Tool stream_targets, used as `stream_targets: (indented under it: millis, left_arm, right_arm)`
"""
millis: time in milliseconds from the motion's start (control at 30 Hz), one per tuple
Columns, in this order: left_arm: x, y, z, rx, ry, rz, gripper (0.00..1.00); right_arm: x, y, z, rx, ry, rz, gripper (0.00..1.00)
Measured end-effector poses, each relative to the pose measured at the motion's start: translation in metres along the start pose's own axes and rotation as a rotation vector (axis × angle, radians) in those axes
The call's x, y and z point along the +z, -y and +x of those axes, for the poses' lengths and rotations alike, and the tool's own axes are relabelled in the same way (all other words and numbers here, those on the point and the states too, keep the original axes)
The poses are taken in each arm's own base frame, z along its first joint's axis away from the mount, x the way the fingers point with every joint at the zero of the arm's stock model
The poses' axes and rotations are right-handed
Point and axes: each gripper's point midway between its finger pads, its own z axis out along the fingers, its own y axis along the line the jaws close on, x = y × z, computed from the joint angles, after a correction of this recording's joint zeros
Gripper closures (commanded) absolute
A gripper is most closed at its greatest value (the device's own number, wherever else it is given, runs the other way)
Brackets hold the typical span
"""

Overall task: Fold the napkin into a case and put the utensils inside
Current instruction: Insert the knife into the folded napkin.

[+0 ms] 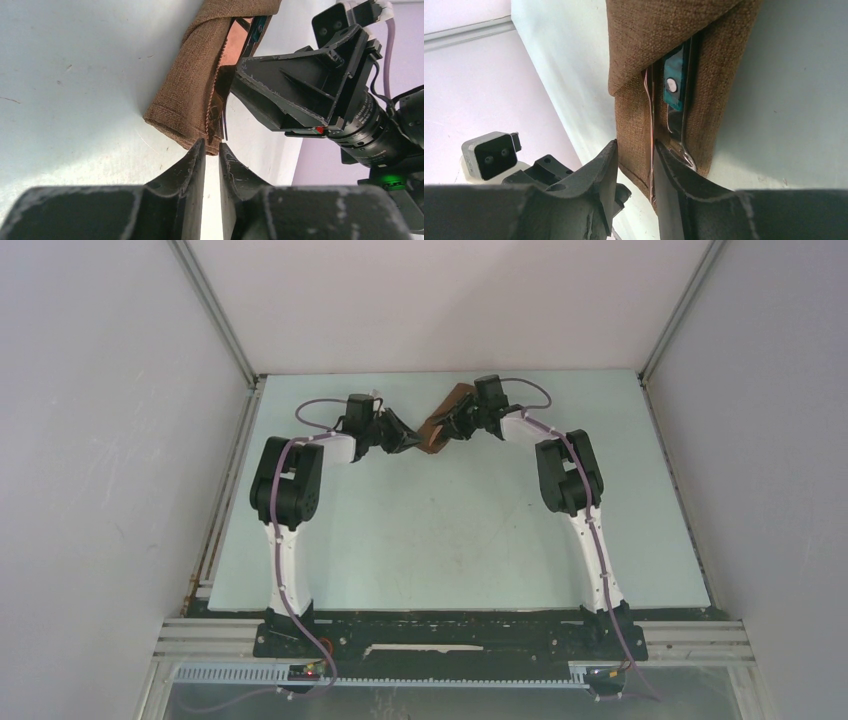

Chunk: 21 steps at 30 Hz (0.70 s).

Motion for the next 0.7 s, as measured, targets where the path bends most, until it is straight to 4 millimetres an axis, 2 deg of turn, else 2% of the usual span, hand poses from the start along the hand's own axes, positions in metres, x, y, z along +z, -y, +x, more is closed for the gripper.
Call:
stream_targets:
  millis: [100, 267, 433, 567, 633, 700]
  left_arm:
    - [0.000, 0.001, 0.002, 0.008, -0.005, 0.003, 0.78]
    - [0.001, 0.002, 0.004, 0.019, -0.012, 0.006, 0.78]
    - [0.001, 0.003, 0.007, 0.022, -0.021, 0.012, 0.78]
    - [0.001, 0.004, 0.008, 0.023, -0.026, 0.016, 0.79]
    - [0.001, 0.004, 0.008, 0.023, -0.026, 0.016, 0.79]
    - [0.001, 0.004, 0.008, 0.023, -0.026, 0.016, 0.79]
  right_arm:
    - [-0.002, -0.001, 0.000, -0.004, 0.004, 0.027, 0.63]
    - [-0.003, 0.009, 0.005, 0.008, -0.007, 0.073, 0.71]
    - [-0.003, 0.009, 0.005, 0.010, -0.009, 0.074, 0.85]
    - [-0.004, 0.002, 0.003, 0.008, -0.004, 0.058, 0.93]
    - [-0.004, -0.002, 0.001, 0.008, -0.001, 0.048, 0.94]
    - [-0.005, -0.005, -0.002, 0.008, 0.004, 0.038, 0.89]
